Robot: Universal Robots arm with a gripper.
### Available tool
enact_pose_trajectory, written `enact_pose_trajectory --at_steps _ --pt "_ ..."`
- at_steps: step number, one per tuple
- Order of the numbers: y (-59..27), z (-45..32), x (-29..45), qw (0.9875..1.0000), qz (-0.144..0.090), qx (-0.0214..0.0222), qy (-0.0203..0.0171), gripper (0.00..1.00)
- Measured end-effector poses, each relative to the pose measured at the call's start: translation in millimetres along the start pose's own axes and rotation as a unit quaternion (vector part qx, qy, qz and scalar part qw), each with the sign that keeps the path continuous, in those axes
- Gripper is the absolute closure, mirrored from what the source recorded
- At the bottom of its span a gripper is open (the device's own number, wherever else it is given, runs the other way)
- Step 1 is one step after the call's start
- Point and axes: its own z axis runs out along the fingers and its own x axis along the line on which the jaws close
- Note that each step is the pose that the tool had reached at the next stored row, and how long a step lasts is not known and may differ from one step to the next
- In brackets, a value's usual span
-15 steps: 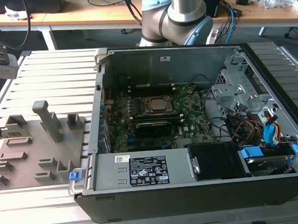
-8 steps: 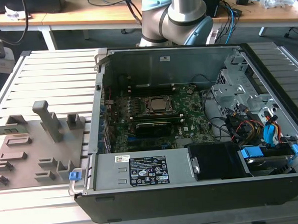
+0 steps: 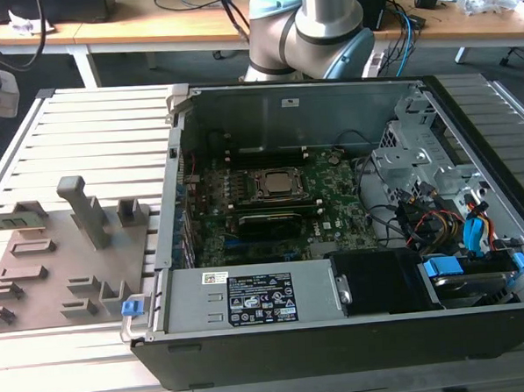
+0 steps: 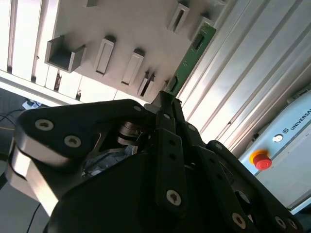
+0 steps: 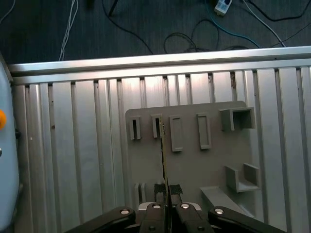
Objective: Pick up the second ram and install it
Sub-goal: 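Pick up the second ram and move it above second insertion slot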
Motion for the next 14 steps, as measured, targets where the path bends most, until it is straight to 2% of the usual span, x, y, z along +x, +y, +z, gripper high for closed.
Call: enact_pose_trajectory --at_steps 6,7,8,10,14 --pt "0.7 -19.4 -0.1 1.0 0.0 0.0 0.0 0.86" --pt "0.8 -20.6 -0.2 1.0 0.0 0.0 -0.0008 0.86" --pt "0.7 -21.3 -1.0 1.0 0.0 -0.0002 -0.0031 0.86" --pt "1.2 -22.0 -6.0 1.0 0.0 -0.0004 -0.0067 0.86" --pt "2.1 -23.7 -19.0 1.0 0.0 -0.0005 -0.0072 0.86"
